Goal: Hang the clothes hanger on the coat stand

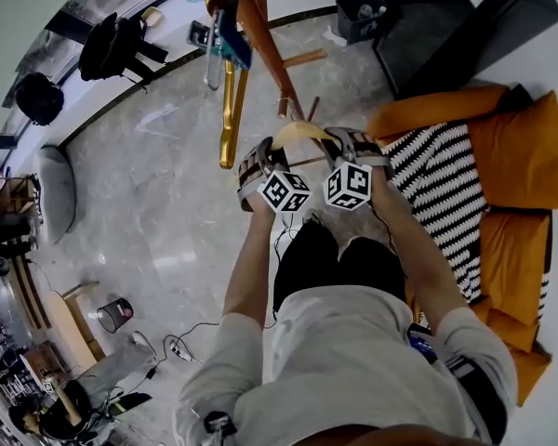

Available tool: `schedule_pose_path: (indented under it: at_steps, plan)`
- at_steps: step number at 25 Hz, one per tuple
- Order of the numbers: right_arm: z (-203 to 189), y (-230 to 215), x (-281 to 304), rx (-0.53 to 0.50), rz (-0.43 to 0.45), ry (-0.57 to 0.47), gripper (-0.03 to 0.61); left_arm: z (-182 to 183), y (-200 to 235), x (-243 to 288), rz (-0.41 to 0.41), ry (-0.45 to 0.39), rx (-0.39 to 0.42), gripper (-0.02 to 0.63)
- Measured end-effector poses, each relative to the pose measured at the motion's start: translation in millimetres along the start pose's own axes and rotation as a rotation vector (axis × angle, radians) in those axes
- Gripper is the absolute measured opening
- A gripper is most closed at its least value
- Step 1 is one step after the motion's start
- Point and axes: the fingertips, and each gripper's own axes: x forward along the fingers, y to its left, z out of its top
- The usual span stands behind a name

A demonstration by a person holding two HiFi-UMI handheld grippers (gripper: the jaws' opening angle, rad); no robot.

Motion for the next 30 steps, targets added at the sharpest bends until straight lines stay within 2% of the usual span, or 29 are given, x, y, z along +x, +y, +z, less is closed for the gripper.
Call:
schedule_pose_path:
  at_steps: [5,18,26,30]
  plan:
    - [-2.8,-5.3,19.7,-0.02,-0.006,0.002,0.087,-2.0,3.5,17.9,0.014,0.01,-0.013,0.087]
    - [-11.2,-1.3,41.6,-0.017,0.01,0.006,0.089,-7.0,2.2,38.5,0.024,0.021,0.012,0.087]
    - [-15.6,5.5,46.0,0.038,0.037,0.001,0.091,-8.1,1.3,40.5,0.045,0.002,0.053,0.087]
    - [-20.6,3.3,52.6,0.027,0.023,-0.006,0.091,-6.3,-0.3,49.1,0.066,-0.004,0.061,0.087]
